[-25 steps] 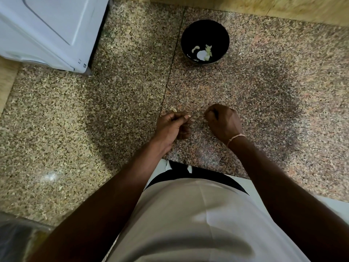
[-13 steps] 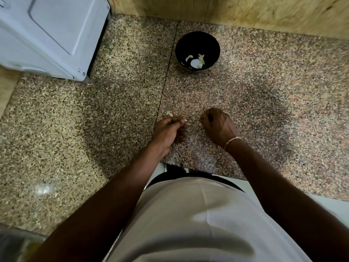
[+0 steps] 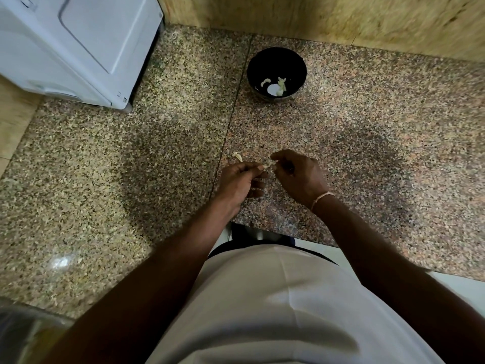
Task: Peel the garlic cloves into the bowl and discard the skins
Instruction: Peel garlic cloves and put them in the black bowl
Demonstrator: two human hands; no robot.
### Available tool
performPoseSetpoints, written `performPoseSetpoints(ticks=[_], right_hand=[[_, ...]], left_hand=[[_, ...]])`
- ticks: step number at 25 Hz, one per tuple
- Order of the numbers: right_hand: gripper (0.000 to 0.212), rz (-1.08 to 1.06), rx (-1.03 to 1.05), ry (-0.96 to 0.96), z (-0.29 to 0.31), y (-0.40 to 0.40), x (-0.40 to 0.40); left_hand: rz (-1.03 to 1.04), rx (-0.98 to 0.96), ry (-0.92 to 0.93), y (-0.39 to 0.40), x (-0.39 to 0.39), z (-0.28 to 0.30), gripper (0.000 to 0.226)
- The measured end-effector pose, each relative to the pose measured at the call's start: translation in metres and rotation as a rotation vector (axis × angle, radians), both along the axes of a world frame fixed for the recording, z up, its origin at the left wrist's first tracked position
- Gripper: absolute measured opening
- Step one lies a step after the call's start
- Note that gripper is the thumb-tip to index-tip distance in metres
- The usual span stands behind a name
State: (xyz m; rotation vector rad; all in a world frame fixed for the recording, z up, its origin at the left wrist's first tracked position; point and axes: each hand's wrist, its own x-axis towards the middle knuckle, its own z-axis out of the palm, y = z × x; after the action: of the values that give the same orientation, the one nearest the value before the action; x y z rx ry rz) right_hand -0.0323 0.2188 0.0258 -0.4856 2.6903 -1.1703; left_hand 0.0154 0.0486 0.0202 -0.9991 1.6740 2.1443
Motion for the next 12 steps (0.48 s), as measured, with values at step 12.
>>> performPoseSetpoints(ticks=[12], right_hand=[[0.008, -0.076, -0.024, 0.024, -0.006, 0.008, 0.005]], left_hand=[[-0.084, -0.185, 0.113, 0.01, 0.001, -0.004, 0.017]])
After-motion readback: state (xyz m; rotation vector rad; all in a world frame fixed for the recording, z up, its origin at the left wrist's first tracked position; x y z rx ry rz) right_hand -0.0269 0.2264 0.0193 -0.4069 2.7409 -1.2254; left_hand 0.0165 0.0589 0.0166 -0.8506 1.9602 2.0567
